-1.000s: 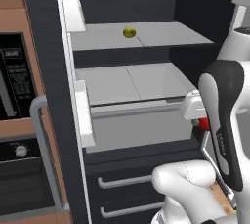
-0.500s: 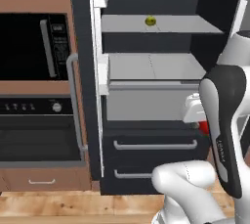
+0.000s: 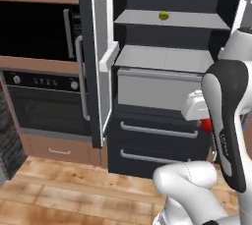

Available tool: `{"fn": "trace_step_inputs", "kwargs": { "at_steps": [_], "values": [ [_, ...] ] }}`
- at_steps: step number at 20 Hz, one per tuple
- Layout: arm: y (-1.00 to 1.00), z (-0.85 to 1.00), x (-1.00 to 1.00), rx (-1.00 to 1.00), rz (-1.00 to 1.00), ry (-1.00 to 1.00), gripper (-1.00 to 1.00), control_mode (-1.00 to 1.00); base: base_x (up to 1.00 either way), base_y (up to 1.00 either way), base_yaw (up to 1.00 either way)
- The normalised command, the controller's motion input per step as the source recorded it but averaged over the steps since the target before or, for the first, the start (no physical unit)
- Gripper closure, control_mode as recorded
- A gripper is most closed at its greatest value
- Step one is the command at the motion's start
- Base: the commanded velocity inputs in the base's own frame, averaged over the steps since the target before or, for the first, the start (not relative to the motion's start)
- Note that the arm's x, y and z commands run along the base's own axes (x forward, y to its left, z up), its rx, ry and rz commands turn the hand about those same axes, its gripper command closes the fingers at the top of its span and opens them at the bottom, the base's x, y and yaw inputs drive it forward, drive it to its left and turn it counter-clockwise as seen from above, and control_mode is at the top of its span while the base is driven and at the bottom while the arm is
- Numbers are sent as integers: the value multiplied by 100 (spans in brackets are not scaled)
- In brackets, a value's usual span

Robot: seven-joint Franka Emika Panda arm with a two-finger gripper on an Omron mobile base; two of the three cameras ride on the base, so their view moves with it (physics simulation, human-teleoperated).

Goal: Pick tomato from the fridge and place it on the plate on the counter.

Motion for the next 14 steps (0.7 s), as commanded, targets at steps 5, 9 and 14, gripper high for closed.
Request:
{"fn": "trace_step_inputs", "kwargs": {
  "at_steps": [5, 9, 14],
  "values": [
    [0, 0, 0, 0, 0, 0, 100, 100, -100, 0, -23],
    [0, 0, 0, 0, 0, 0, 100, 100, -96, -1, -42],
    [0, 0, 0, 0, 0, 0, 100, 100, -59, -36, -61]
  ]
}}
